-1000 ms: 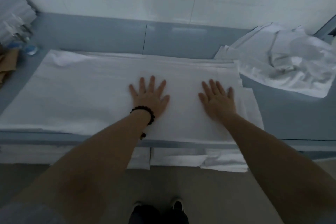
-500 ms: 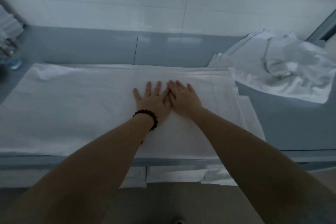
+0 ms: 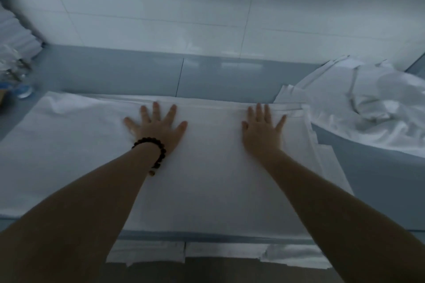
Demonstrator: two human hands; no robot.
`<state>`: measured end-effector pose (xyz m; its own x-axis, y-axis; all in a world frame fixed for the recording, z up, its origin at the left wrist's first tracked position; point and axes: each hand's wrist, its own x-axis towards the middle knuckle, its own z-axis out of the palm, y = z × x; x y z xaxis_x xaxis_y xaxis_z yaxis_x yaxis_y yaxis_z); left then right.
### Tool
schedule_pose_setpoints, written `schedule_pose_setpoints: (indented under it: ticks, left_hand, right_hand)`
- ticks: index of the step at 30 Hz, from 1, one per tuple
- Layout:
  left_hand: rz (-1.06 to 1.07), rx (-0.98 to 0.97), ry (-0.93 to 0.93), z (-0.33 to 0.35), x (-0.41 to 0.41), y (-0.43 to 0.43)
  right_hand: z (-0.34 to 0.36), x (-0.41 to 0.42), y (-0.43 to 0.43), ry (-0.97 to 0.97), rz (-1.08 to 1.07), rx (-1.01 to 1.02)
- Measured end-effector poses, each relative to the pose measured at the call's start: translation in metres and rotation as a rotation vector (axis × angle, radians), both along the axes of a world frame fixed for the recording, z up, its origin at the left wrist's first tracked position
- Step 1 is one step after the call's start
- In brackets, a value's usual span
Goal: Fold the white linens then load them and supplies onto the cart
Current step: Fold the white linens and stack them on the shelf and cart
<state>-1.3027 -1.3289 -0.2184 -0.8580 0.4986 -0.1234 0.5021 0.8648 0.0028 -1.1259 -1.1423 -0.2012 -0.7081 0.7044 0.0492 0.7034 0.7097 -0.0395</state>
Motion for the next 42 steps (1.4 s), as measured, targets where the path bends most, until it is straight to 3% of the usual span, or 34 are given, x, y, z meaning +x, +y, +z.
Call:
schedule_pose_setpoints:
  ticks: [4,6,11,15,20,23,27,33,37,42]
  left_hand:
    - [0.042,0.030,-0.063,0.002,0.010,-0.006]
    - [0.059,0.075,-0.122,0.007,0.012,-0.012]
    - [-0.078,0.487,-0.275,0.025,0.001,-0.055]
    - [-0.307,0.280,-0.168,0.015,-0.023,-0.129]
    - [-0.148,-0.004,-0.082,0.010,-0.080,-0.211]
    - [-0.226,-0.046,-0.044,0.008,-0.108,-0.224]
    - [-0.342,-0.016,-0.034,0.003,-0.146,-0.233]
    - [-0.150,0.020,-0.063,0.000,-0.192,-0.234]
    - [-0.107,0.003,-0.046,0.002,-0.157,-0.215]
    - [-0.416,-0.012,-0.152,-0.003,-0.051,-0.201]
  right_hand:
    - [-0.008,-0.061,-0.112,0.161,0.299,-0.170]
    - [-0.012,-0.075,-0.143,0.185,0.259,-0.276]
    - [-0.021,-0.076,-0.154,0.223,0.168,-0.204]
    - [-0.020,-0.080,-0.157,0.127,0.148,-0.143]
    - [-0.009,-0.112,-0.190,0.067,0.129,-0.168]
    - [-0.010,-0.140,-0.231,0.065,0.230,-0.166]
    - [-0.018,-0.144,-0.240,0.017,0.199,-0.100]
    - [-0.019,-0.144,-0.240,-0.004,0.189,-0.059]
    - [-0.018,-0.143,-0.242,-0.009,0.174,-0.058]
    - [-0.017,-0.143,-0.242,-0.010,0.179,-0.053]
